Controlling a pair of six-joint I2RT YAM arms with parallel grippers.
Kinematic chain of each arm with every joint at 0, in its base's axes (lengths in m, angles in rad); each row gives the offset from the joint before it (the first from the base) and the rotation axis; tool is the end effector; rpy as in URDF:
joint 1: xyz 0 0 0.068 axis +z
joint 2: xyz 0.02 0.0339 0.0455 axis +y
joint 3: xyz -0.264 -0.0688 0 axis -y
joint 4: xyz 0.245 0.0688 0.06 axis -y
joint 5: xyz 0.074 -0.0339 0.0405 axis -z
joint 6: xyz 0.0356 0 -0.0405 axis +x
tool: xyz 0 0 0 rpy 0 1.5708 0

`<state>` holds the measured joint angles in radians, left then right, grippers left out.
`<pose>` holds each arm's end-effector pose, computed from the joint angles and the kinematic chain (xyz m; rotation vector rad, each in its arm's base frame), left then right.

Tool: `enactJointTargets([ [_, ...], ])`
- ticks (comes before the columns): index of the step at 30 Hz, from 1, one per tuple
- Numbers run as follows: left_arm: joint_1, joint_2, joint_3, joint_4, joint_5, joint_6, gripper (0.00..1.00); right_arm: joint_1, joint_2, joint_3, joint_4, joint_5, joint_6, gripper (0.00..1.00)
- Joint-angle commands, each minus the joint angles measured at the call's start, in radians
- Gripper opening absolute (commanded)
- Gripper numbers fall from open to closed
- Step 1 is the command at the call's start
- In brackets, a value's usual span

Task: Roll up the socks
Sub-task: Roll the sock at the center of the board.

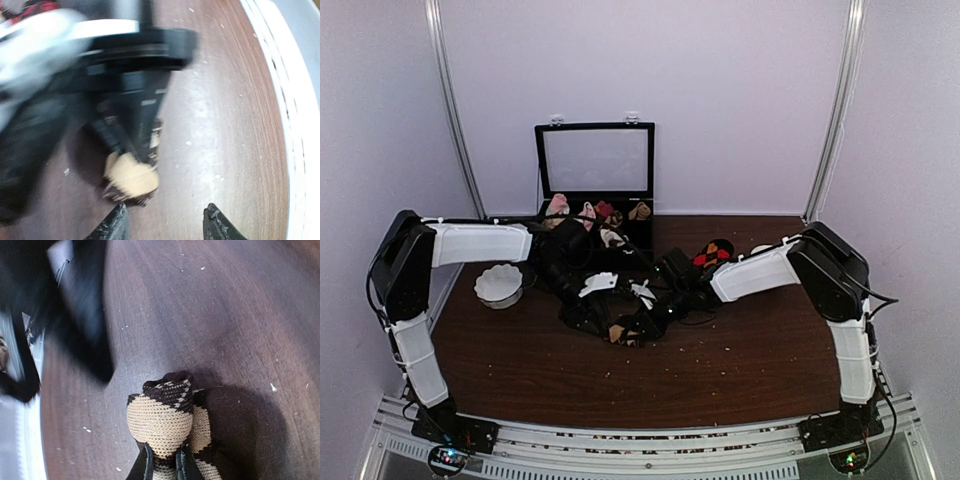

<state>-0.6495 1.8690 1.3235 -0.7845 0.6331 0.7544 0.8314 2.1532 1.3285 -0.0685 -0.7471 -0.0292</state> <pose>0.2761 -0.2361 0.1903 1.8527 2.0228 -0.8792 0.2775 0.3402 0.1168 -1.3687 2.1469 1.2571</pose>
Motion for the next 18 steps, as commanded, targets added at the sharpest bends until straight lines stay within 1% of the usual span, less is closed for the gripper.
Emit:
enactJointTargets([
  [1,-0.048,0.0,-0.035,0.087,-0.057,0.069,0.52,-0.045,0.147,-0.036,-0.224,-0.029,0.153,0.06],
  [5,-0.079,0.008,-0.05,0.171,-0.128,0.096,0.52,-0.07,0.171,-0.046,-0.223,-0.043,0.186,0.06],
  [11,-0.132,0.02,-0.085,0.338,-0.29,0.11,0.55,-0.075,0.175,-0.044,-0.23,-0.059,0.194,0.06],
  [14,-0.151,0.035,-0.087,0.355,-0.337,0.136,0.56,-0.082,0.183,-0.039,-0.228,-0.069,0.204,0.06],
  [18,-0.157,0.082,-0.069,0.338,-0.373,0.141,0.51,-0.096,0.189,-0.033,-0.235,-0.079,0.218,0.08],
])
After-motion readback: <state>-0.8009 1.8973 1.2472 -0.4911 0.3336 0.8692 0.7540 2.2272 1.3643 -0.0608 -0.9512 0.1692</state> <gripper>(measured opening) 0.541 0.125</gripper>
